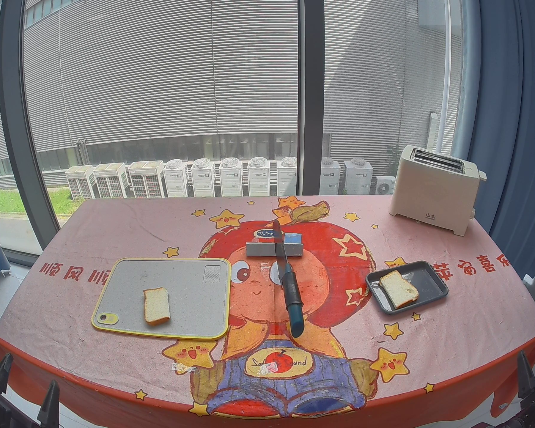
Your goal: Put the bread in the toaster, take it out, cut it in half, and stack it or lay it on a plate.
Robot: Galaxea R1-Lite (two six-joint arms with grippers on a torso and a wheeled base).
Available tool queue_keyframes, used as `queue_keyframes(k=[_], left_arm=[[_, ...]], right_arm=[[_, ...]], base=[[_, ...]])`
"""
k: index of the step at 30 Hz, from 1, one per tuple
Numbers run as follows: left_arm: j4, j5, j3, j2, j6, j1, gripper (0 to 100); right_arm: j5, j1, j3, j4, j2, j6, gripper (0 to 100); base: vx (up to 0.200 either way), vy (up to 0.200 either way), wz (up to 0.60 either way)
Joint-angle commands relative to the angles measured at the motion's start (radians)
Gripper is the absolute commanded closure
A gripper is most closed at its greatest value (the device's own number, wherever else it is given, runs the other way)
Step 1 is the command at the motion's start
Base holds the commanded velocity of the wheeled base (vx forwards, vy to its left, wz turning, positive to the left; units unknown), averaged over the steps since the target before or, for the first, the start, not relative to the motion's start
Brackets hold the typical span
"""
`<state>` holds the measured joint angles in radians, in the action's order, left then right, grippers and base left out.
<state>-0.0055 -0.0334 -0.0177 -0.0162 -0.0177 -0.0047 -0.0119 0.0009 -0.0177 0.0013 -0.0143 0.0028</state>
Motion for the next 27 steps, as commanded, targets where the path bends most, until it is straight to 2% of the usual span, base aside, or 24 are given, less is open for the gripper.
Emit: queue_keyframes(k=[1, 27], left_arm=[[-0.001, 0.0, 0.018, 0.016, 0.001, 0.0, 0], [-0.016, -0.003, 0.018, 0.016, -0.004, -0.001, 0]], right_arm=[[0.0, 0.001, 0.018, 0.0, 0.014, 0.0, 0], [0.0, 0.001, 0.018, -0.001, 0.014, 0.0, 0]], base=[[0.0, 0.0, 0.0], [0.0, 0.0, 0.0]])
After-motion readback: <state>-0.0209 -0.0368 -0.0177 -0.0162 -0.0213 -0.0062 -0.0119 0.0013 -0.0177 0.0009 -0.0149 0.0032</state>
